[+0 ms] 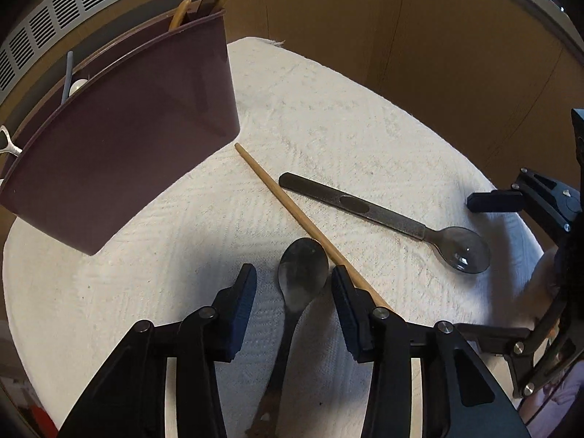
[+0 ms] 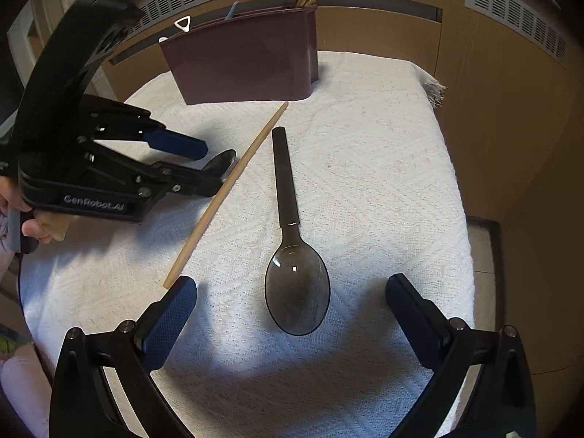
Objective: Organize utensils
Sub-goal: 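Grasp the metal spoon with the left tool while the right tool grasps the smoky translucent spoon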
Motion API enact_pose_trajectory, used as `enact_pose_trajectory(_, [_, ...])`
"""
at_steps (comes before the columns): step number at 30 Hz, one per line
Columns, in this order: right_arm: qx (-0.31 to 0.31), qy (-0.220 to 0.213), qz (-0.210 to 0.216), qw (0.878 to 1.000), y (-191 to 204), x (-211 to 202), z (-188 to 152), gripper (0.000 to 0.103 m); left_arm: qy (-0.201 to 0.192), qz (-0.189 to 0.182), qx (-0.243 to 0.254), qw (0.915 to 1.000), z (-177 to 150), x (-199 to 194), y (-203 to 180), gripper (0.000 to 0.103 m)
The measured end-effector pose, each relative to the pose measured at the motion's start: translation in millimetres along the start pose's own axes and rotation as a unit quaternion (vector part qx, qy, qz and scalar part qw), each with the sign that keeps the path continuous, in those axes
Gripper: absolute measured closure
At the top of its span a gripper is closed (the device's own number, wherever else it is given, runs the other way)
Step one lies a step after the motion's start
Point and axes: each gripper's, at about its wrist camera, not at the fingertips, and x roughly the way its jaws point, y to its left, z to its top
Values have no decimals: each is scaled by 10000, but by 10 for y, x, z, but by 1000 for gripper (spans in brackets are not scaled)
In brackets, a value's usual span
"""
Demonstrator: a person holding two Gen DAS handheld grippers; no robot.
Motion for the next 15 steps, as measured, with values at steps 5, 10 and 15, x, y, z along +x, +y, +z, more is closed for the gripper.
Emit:
enact_pose_trajectory(5, [402, -111, 261, 9988, -93, -87, 32, 7, -166, 453, -392, 9981, -133, -79, 117, 72])
enact_pose_trajectory(10, [-26, -285, -594, 9978, -44, -125, 137, 20, -263, 774, -1151, 9900, -423, -240, 437, 72])
enact_pose_trajectory(15, [-677, -178, -686, 9952, 104, 38, 456, 49, -254, 497, -1566, 9861, -705, -373, 614, 71])
